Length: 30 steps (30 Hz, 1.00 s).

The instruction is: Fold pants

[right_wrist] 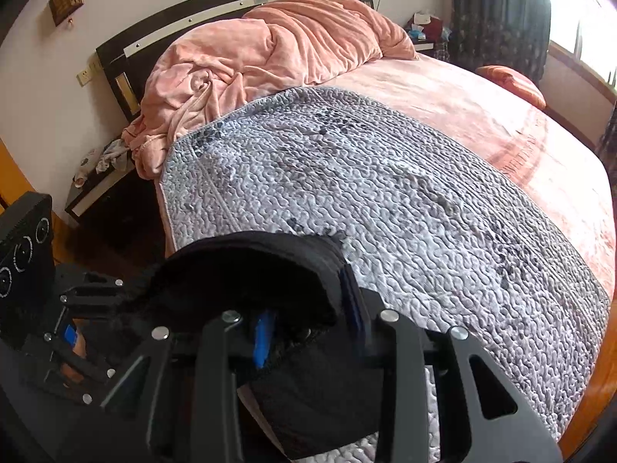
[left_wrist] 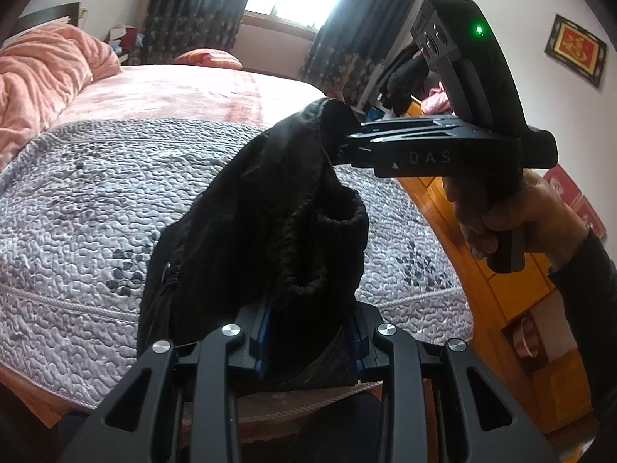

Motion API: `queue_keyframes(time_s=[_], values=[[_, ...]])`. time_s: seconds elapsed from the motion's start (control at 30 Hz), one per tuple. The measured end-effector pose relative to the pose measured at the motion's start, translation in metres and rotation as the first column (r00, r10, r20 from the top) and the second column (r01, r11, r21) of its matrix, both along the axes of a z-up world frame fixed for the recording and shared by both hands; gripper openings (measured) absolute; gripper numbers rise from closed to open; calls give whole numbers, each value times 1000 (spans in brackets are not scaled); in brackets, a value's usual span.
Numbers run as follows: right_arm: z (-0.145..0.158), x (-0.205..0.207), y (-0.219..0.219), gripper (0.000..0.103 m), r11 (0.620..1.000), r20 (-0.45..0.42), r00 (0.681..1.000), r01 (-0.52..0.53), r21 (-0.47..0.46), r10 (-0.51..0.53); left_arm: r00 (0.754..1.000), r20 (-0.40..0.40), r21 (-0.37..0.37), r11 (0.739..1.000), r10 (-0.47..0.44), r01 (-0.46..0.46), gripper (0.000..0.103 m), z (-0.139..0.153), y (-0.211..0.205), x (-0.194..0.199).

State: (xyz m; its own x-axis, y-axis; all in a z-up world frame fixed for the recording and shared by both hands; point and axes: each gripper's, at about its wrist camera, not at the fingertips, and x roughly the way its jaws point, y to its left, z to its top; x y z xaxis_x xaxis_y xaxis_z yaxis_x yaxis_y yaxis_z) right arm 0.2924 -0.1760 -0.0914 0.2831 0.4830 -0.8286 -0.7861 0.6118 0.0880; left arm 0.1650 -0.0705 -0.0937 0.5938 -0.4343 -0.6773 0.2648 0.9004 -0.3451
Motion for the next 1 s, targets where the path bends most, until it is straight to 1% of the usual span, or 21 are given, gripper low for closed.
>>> queue_keyframes(time_s=[0.13,0.37,0.57,0.83,0.93,1.0], values=[[-11,1,-18,32,1000,-7,1000,18,1,-18,1000,-10,22,999,-26,26,31,-9,-18,2],[-37,1,-51,32,999,-17,999,46,5,-46,996,-49,61,995,-75,77,31,-35,-51,8],[-65,4,-79,32,996,-55,995,82,19,-81,990,-89,102,987,-112,121,31,-61,-78,14],[-110,5,-112,33,990,-110,985,134,34,-129,976,-148,171,968,-157,181,31,-104,-111,21],[-129,4,-124,34,985,-139,976,172,36,-165,969,-179,196,959,-172,206,31,-122,-122,24],[-146,2,-136,34,976,-168,964,213,36,-204,962,-207,210,952,-180,223,31,-139,-130,25]])
